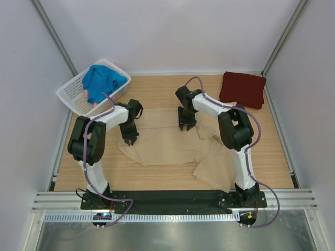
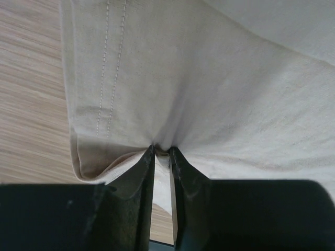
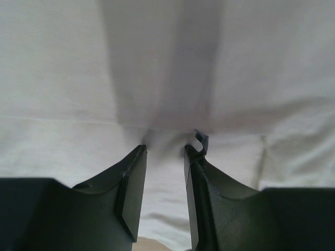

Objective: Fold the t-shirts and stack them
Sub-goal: Fold the tshirt

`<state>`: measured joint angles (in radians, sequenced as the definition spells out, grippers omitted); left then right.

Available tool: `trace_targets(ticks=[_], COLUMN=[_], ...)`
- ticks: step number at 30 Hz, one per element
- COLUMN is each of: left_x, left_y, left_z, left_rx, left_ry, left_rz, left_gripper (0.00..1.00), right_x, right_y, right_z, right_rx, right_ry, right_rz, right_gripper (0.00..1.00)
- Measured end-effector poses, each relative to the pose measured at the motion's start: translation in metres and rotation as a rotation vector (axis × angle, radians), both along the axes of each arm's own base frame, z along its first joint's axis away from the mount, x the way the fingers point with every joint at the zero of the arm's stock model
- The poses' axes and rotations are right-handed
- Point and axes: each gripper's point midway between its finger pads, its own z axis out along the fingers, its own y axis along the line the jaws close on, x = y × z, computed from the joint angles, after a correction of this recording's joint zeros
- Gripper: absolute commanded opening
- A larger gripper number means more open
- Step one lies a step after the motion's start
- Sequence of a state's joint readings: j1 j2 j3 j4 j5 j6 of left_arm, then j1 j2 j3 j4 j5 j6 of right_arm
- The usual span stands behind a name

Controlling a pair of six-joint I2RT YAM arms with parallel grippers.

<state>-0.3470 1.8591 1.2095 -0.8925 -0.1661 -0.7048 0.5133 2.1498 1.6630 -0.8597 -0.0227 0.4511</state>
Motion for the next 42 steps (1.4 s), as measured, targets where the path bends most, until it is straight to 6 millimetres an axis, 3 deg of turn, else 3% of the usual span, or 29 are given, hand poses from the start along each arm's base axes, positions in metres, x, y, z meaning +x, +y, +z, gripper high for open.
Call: trace_targets(ticks=[5,8,13,17,19,21,23,24,28,30,32,34,38,42], left_x=[-0.001,-0.005,-0.011,-0.011,-0.01,-0.009,-0.008,-0.007,-0.006,-0.005,-0.003,-0.002,-0.005,-0.011], left_y=[0.008,0.024,0.06,0.071,0.072,0.072,0.073,0.073,0.073,0.072,0.071,0.07,0.069,0.066], left_z=[-0.001,-0.002,-0.001,0.0,0.003,0.007,0.011,0.012,0.014,0.014,0.015,0.016,0.016,0.018], left_rx=[0.019,0.025,0.078,0.11,0.112,0.113,0.114,0.114,0.112,0.11,0.105,0.099,0.089,0.071], left_ry=[0.002,0.009,0.019,0.017,0.01,-0.002,-0.016,-0.022,-0.026,-0.027,-0.032,-0.034,-0.024,-0.019], left_rz=[0.009,0.045,0.094,0.092,0.08,0.076,0.077,0.077,0.077,0.077,0.078,0.077,0.076,0.077], left_gripper=[0.04,0.01,0.01,0.09,0.12,0.17,0.18,0.18,0.17,0.16,0.17,0.18,0.28,0.34], right_x=[0.006,0.006,0.012,0.013,0.013,0.01,-0.001,-0.007,-0.037,-0.047,-0.056,-0.082,-0.152,-0.195], right_y=[0.039,0.063,0.095,0.094,0.081,0.06,0.028,0.013,-0.042,-0.075,-0.108,-0.135,-0.139,-0.146], right_z=[-0.002,-0.002,0.0,0.0,0.002,0.007,0.024,0.036,0.096,0.113,0.111,0.093,0.056,0.038], right_rx=[0.009,0.032,0.081,0.049,-0.027,-0.118,-0.215,-0.243,-0.131,-0.026,0.019,0.011,-0.022,-0.044], right_ry=[-0.013,-0.017,-0.026,-0.047,-0.074,-0.106,-0.139,-0.154,-0.182,-0.168,-0.151,-0.086,0.102,0.198], right_rz=[0.028,0.026,0.037,0.061,0.098,0.132,0.152,0.148,0.067,-0.041,-0.147,-0.225,-0.216,-0.265], right_gripper=[0.41,0.41,0.42,0.42,0.43,0.5,0.87,0.99,1.0,0.99,0.98,0.97,0.96,0.87])
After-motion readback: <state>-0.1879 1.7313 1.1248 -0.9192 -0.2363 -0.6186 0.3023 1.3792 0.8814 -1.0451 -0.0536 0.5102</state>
